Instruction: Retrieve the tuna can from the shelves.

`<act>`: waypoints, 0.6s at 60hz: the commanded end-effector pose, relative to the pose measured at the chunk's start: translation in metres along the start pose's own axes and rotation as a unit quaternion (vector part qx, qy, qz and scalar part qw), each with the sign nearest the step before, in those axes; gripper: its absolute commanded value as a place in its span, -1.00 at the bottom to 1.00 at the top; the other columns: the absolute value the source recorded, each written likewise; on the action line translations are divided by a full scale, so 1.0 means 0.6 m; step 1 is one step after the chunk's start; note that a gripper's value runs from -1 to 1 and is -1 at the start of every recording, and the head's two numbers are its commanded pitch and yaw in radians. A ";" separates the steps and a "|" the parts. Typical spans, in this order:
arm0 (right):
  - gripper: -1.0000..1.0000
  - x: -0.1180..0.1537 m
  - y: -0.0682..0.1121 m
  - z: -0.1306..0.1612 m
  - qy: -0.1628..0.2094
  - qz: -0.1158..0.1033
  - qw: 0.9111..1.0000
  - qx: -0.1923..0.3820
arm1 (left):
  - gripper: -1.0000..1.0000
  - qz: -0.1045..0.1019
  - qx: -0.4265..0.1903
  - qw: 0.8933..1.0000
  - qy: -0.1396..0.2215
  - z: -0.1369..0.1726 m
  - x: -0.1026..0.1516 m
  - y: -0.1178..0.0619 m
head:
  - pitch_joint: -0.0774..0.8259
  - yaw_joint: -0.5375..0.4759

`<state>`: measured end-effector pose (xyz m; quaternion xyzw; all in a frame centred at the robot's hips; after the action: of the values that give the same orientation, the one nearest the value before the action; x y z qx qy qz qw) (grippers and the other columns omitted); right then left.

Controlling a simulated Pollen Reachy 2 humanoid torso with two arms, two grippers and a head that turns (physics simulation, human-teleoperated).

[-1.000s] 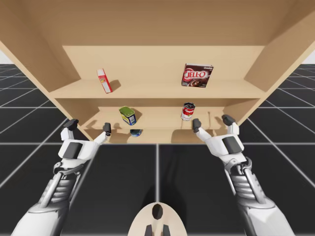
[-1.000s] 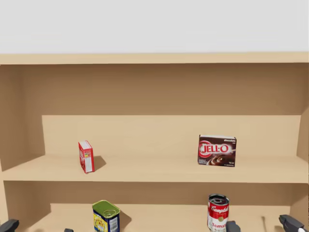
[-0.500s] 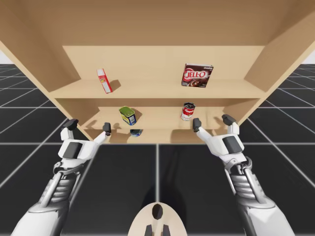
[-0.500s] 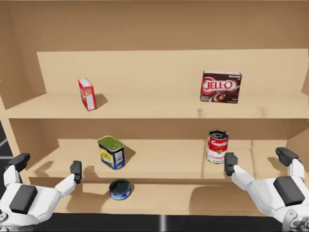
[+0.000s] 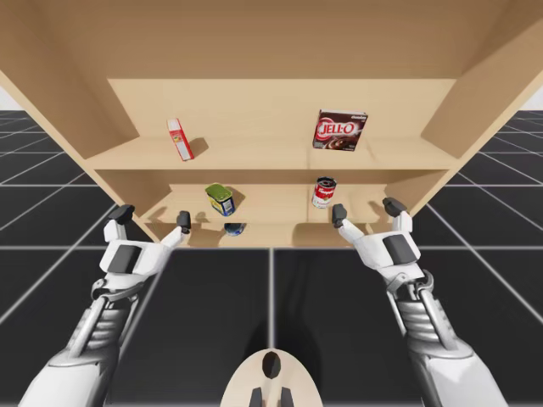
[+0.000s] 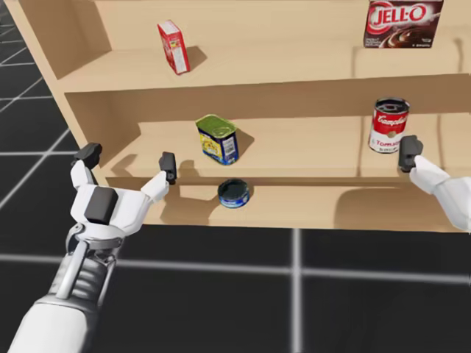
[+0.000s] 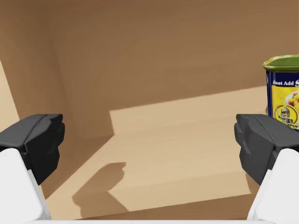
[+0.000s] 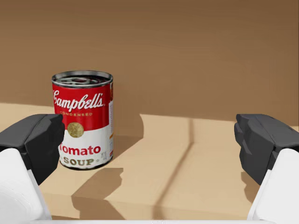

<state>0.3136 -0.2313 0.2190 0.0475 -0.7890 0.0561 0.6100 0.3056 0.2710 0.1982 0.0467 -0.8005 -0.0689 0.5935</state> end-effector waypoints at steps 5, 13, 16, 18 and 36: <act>-1.00 -0.002 0.000 -0.001 0.003 0.003 1.000 0.000 | -1.00 0.013 -0.004 1.000 -0.001 0.001 0.004 -0.001 | 0.45 0.44; -1.00 -0.004 0.000 -0.003 0.005 0.002 1.000 -0.003 | -1.00 0.029 -0.007 1.000 0.002 0.008 0.036 -0.006 | 0.45 0.43; -1.00 -0.005 -0.001 -0.004 0.006 0.002 1.000 -0.004 | -1.00 0.037 -0.009 0.999 0.018 0.017 0.060 -0.009 | 0.45 0.42; -1.00 -0.005 -0.001 -0.004 0.006 0.001 1.000 -0.005 | -1.00 0.047 -0.016 0.998 0.028 0.025 0.075 -0.012 | 0.46 0.42; -1.00 -0.005 -0.001 -0.004 0.006 0.000 1.000 -0.007 | -1.00 0.113 -0.125 0.974 0.149 0.131 0.142 -0.073 | 0.47 0.45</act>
<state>0.3168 -0.2321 0.2176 0.0414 -0.7859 0.0538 0.6146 0.2358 0.2373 0.2482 -0.0518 -0.7339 -0.0799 0.6726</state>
